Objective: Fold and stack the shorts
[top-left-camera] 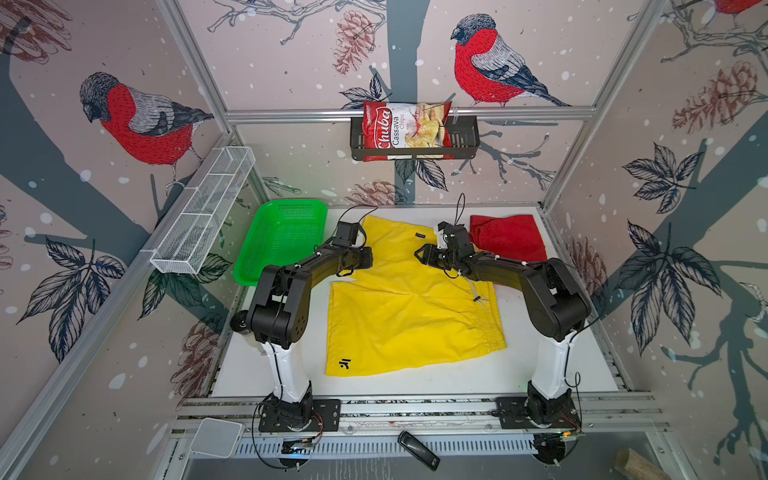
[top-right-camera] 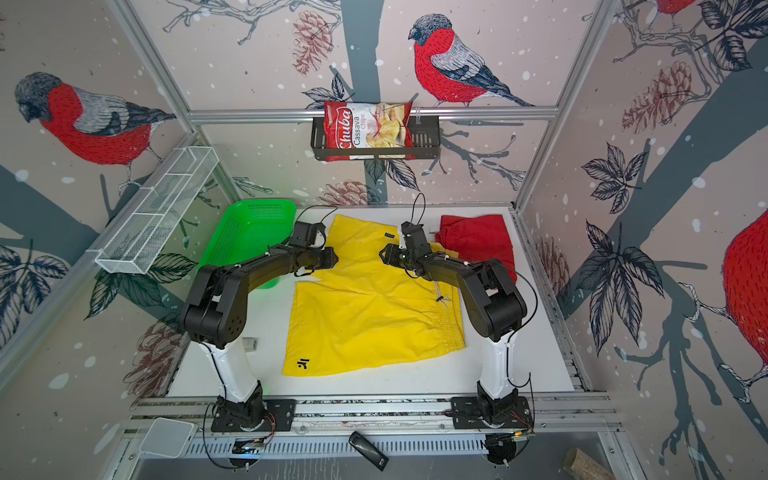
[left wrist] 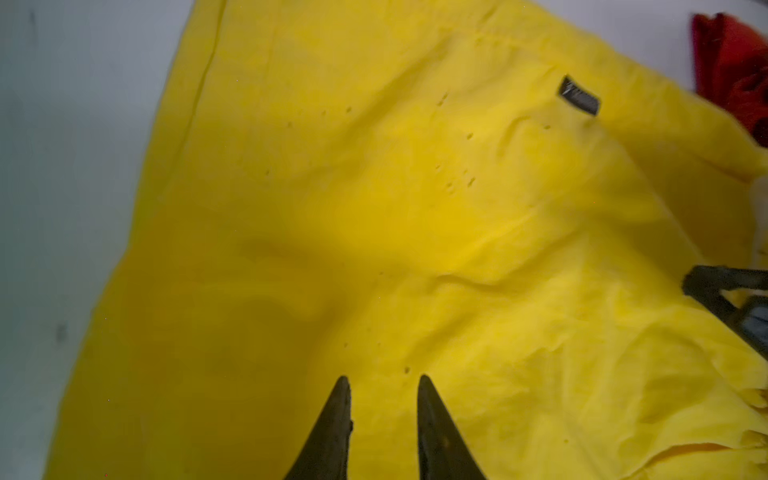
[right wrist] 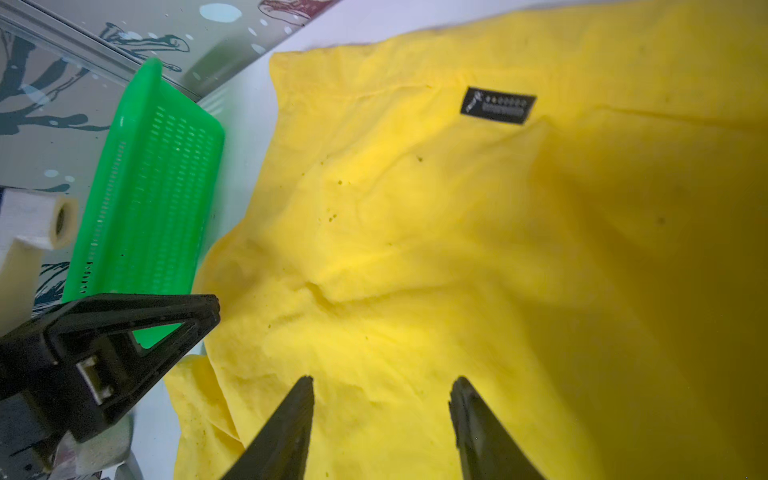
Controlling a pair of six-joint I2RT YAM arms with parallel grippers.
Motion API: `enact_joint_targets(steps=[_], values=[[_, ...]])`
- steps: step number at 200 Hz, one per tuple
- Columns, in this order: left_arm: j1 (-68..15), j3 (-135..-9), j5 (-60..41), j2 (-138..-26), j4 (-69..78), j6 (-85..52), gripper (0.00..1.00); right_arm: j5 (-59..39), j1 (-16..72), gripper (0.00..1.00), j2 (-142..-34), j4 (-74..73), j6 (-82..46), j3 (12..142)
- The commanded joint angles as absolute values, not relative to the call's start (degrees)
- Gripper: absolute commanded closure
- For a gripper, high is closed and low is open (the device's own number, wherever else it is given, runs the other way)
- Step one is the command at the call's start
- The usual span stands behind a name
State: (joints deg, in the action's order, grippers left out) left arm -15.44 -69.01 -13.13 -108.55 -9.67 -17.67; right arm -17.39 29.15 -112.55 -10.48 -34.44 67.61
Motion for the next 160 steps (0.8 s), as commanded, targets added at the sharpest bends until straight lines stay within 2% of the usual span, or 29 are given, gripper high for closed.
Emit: enact_joint_targets(steps=[1, 58, 81, 122, 160], values=[[-14.77, -67.33, -9.68, -109.24, -8.68, -18.35, 0.71, -17.60, 28.07, 0.45, -112.73, -12.78, -35.49, 66.16], [-9.57, -65.54, -5.42, -110.77, -9.49, -18.73, 0.70, -12.95, 25.17, 0.45, -117.02, -9.39, -36.55, 67.19], [-9.42, -67.66, -6.22, -108.62, -9.92, -18.47, 0.67, -15.13, 23.73, 0.45, -118.07, -8.28, -37.41, 70.21], [-13.14, -70.06, -7.71, -100.60, -10.87, -18.64, 0.63, -12.92, 27.09, 0.45, -110.36, -2.42, -32.83, 75.86], [-19.56, -66.03, -9.01, -95.98, -7.91, -20.92, 0.63, -11.94, 31.80, 0.45, -102.87, -5.43, -33.70, 69.60]])
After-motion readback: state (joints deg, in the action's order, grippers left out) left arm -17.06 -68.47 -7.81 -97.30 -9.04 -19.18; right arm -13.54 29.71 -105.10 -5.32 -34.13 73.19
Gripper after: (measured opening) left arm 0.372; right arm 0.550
